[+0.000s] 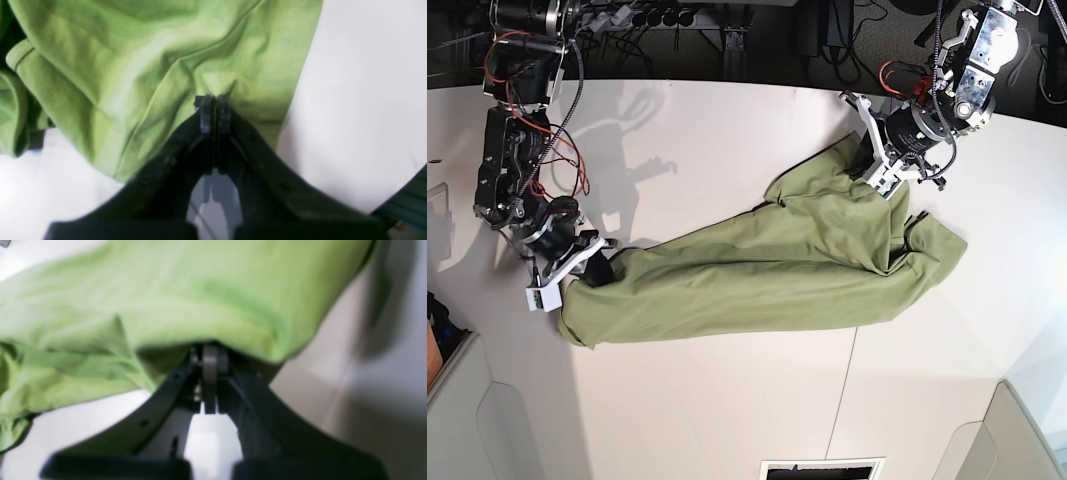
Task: Layout the t-shirt on the table in an organized manner, then fold the t-shirt properly
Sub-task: 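Drag the shirt edge with the left gripper away from the right gripper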
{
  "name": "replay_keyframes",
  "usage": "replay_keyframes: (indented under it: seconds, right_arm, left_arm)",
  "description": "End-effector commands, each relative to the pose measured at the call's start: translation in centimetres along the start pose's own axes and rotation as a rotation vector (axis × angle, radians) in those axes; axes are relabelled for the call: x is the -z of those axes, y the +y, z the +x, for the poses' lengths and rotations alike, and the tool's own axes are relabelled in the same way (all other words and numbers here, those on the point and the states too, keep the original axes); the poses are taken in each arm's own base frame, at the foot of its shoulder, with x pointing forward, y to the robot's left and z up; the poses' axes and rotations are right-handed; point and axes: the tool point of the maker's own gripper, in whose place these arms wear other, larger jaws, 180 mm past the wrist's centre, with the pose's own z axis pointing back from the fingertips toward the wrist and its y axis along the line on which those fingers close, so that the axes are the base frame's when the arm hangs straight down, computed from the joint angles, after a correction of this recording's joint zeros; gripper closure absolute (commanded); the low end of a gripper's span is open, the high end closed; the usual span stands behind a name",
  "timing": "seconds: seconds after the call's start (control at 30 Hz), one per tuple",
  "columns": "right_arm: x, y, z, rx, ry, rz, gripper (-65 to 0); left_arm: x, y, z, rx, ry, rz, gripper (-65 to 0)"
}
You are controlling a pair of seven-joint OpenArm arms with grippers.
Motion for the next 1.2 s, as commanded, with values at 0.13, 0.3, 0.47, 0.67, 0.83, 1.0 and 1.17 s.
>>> replay_keyframes:
  seconds: [0.13, 0.3, 0.47, 0.67, 0.83, 1.0, 1.17]
  right_arm:
    - [-3.5, -0.1, 7.2, -0.109, -0.133, 0.007, 0.0]
    - [-6.8, -0.7, 10.2, -0.242, -0.155, -0.047, 0.0]
    - [-8.4, -1.7, 10.2, -0.291, -0.122, -0.089, 0.0]
    - [-8.5, -2.5, 8.0, -0.249, -0.082, -0.105, 0.0]
    - [-7.0, -1.3, 5.8, -0.174, -0.096, -0.059, -19.8]
    - [-4.4, -1.4, 3.6, -0.106, -0.096, -0.049, -28.3]
    - [-3.5, -3.3, 1.6, -0.059, -0.041, -0.126, -28.3]
  left_arm:
    - [-2.5, -3.0, 3.2, 0.121, -0.069, -0.106, 0.0]
    - [-4.9, -3.5, 5.8, 0.192, -0.12, -0.121, 0.0]
    - [-6.5, -6.7, 5.8, 0.218, -0.142, -0.252, 0.0]
    - [-8.4, -11.3, 4.7, 0.153, -0.16, -0.436, 0.0]
    - [-8.5, -11.7, 4.2, 0.145, -0.142, -0.445, 0.0]
    - [-8.4, -11.6, 4.0, 0.156, -0.132, -0.437, 0.0]
    - [-8.1, -10.8, 3.2, 0.198, -0.088, -0.4, 0.0]
